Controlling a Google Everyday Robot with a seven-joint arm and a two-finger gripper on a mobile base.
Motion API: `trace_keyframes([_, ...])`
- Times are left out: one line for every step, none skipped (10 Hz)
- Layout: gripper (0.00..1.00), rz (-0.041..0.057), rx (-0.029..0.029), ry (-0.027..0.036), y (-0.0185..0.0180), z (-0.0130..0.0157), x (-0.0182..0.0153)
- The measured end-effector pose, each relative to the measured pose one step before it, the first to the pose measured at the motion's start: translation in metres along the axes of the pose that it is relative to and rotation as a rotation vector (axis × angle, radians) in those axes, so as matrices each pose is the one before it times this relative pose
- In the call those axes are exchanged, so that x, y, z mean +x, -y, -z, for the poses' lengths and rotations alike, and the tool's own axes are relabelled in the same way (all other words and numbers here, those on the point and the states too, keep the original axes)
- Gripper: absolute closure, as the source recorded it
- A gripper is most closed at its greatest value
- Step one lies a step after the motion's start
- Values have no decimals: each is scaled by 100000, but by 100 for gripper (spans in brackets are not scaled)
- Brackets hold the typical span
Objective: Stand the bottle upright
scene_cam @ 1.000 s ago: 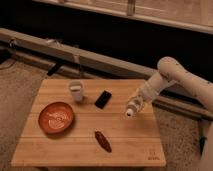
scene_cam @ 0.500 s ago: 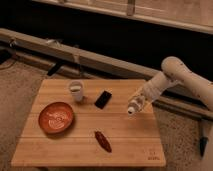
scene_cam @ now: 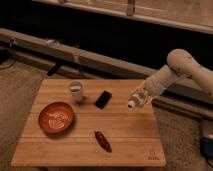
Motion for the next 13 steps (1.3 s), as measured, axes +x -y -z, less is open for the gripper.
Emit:
trace_keyframes([100, -1772, 1884, 2851, 2, 126, -121])
trace_keyframes([100, -2452, 2737, 5048, 2, 118, -133])
trace_keyframes([100, -1571, 1518, 1685, 10, 131, -98])
trace_keyframes([100, -908, 901, 532, 64, 151, -110])
trace_keyframes([100, -839, 824, 262, 77, 147, -130])
trace_keyframes([100, -378, 689, 360, 140, 107, -196])
trace_keyframes([100, -331, 854, 676, 188, 84, -239])
trace_keyframes([100, -267, 547, 740, 141, -63, -280])
trace_keyframes([100, -237, 785, 715, 271, -143, -389])
trace_keyframes([100, -346, 1274, 526, 497, -347, -497])
trace_keyframes([100, -595, 632, 197, 210, -252, -344])
trace_keyframes([100, -1719, 943, 219, 149, -270, -431])
trace_keyframes([100, -1648, 749, 530, 27, -192, -314])
